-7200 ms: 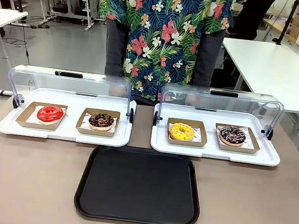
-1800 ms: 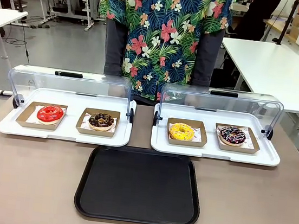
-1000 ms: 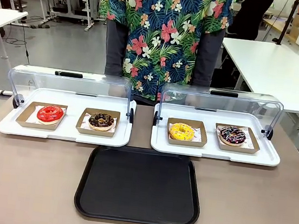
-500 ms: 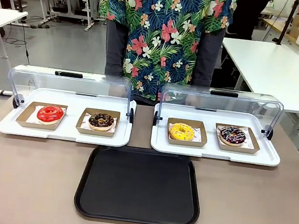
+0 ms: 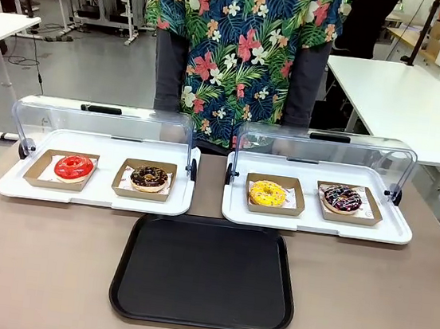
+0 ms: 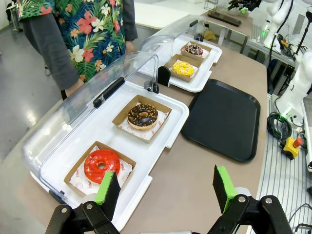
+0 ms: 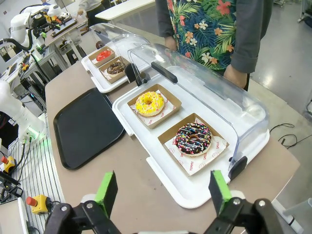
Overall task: Move the fourth donut from the left to the tray.
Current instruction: Pick up the Paper togo box containing the Donut indicated by the person and place it on the Handle tray.
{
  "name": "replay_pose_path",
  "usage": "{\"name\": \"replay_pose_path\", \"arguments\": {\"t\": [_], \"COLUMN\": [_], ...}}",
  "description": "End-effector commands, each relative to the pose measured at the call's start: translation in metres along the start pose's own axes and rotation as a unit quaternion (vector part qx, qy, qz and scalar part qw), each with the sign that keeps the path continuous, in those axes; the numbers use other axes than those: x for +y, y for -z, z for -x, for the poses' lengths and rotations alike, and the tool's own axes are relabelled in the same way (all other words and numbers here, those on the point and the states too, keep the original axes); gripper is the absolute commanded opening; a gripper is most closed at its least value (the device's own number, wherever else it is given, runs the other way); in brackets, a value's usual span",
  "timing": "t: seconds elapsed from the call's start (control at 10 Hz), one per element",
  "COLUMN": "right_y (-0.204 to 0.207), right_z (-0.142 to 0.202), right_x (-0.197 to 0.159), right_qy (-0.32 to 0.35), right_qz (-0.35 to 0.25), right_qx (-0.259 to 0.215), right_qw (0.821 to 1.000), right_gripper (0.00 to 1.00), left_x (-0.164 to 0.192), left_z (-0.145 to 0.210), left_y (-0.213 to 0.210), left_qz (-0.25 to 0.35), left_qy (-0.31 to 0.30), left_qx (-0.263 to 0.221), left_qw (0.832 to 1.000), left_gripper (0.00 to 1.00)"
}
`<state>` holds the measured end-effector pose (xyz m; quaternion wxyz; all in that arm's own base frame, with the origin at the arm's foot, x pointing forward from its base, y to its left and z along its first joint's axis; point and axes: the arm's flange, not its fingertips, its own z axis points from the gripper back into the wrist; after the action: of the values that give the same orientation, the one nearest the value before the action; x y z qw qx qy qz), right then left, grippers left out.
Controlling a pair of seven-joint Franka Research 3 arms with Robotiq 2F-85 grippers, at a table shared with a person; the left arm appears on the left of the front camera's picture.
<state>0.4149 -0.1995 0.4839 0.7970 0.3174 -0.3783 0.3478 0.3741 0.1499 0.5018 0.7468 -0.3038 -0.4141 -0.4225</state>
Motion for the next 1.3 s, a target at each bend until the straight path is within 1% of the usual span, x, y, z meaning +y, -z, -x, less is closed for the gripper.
{"name": "replay_pose_path", "arguments": {"t": [0.0, 1.2], "right_y": [0.0015, 0.0015], "right_z": [-0.0015, -0.0015], "right_x": [-0.0016, -0.0016], "right_qy": [-0.012, -0.012], "right_qz": [-0.002, -0.002], "right_qx": [-0.016, -0.016], "right_qw": [1.000, 1.000], "right_gripper": [1.00, 1.00], "left_x": [0.0008, 0.0008], "left_z": [-0.0041, -0.0041], "left_y": [-0.0019, -0.0019], "left_qz": [0.002, 0.002], "left_qy": [-0.005, -0.005], "left_qx": [-0.004, -0.004], "left_qw": [1.000, 1.000], "left_gripper": [1.00, 1.00]}}
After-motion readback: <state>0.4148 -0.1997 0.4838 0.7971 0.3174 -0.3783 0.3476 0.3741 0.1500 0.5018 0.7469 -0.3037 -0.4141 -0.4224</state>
